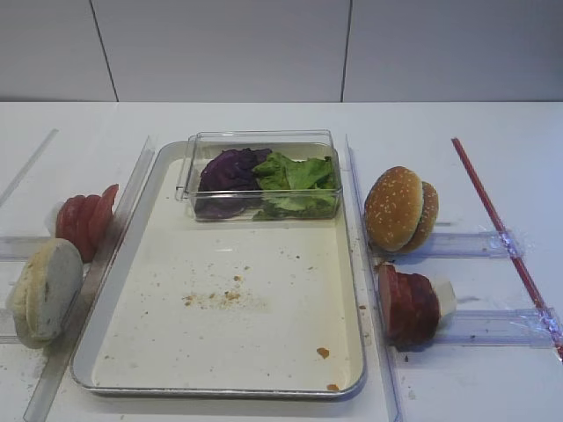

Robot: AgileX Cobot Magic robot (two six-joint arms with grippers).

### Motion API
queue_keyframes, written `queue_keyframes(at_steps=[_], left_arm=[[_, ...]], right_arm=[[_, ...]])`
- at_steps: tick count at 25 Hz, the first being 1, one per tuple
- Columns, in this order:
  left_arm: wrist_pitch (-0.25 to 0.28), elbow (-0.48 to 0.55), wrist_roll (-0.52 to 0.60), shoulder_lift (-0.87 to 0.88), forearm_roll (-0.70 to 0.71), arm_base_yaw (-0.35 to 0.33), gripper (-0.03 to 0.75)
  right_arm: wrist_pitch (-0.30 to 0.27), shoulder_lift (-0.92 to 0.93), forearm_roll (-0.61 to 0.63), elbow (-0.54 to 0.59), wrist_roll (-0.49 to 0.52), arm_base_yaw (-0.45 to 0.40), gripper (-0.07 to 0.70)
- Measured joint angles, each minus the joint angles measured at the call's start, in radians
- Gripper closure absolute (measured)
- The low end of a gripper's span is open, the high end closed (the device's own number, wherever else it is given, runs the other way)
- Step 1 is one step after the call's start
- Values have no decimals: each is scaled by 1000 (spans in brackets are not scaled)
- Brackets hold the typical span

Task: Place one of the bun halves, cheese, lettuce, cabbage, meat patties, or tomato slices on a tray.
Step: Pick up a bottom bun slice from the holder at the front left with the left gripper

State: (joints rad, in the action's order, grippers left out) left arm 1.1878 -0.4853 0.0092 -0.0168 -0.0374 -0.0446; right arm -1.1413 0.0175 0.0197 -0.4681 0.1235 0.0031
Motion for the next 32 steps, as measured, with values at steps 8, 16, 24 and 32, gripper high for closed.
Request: queue_keyframes(at_steps=[8,16,24,32], left_arm=[[0,0,0,0,0,0,305],[0,0,4,0,0,0,305],[0,0,-9,0,-12,0,305],[14,-7,-30,67,-42,0,305]], right_arm=[[0,0,0,0,0,0,125],[0,0,0,0,0,0,125],[0,0,0,0,0,0,125],[0,0,0,0,0,0,125]])
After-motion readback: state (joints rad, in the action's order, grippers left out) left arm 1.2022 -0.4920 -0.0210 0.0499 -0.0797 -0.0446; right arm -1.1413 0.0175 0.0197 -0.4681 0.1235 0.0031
